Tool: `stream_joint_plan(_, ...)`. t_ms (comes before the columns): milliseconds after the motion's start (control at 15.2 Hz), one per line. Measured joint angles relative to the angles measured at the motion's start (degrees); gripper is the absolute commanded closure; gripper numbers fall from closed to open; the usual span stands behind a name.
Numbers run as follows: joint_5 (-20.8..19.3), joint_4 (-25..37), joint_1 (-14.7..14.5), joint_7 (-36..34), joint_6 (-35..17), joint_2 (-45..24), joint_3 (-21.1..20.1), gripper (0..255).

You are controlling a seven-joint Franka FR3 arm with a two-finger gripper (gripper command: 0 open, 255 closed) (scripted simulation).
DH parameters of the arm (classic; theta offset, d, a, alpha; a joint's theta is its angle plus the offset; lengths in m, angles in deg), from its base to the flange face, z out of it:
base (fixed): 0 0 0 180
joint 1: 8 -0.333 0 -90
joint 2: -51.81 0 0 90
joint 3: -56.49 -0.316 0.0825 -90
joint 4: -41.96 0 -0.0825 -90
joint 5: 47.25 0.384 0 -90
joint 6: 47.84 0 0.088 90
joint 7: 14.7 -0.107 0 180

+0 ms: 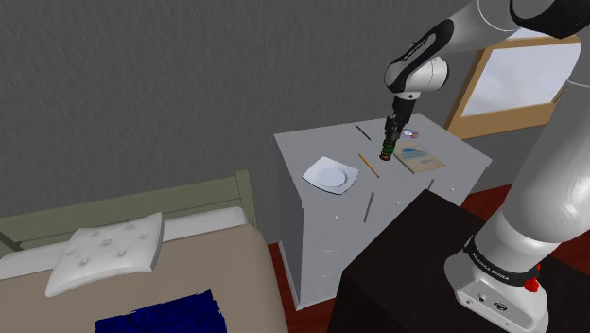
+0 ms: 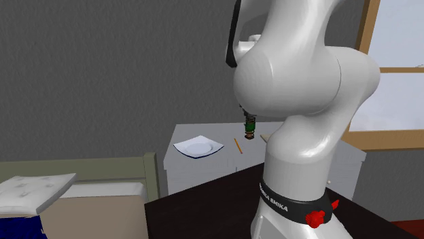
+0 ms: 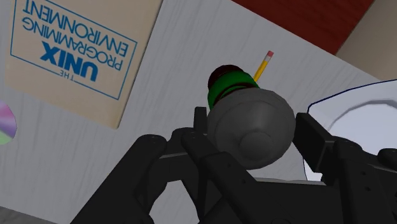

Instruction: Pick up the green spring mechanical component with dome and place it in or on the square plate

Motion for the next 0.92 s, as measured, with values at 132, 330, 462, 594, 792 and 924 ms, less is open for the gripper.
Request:
stream_joint_plan(132,-0.9,0.2,-0.3,-0.7,1.3,1.3,0.2,255)
stream_joint_plan(330,-2.1,1.0,-0.4,-1.5,3.7,3.0,0.6,255)
stream_joint_plan(462,-2.7,1.3,-0.5,-1.8,4.7,3.8,0.7,255)
stream_joint_plan(594,-3.5,0.9,-1.6,-4.1,5.3,5.0,0.1,255)
stream_joint_plan(792,-4.4,1.3,-3.9,-8.5,6.6,6.2,-1.5,255)
stream_joint_plan(924,-5.0,1.5,-5.4,-11.6,7.5,7.0,-2.7,255)
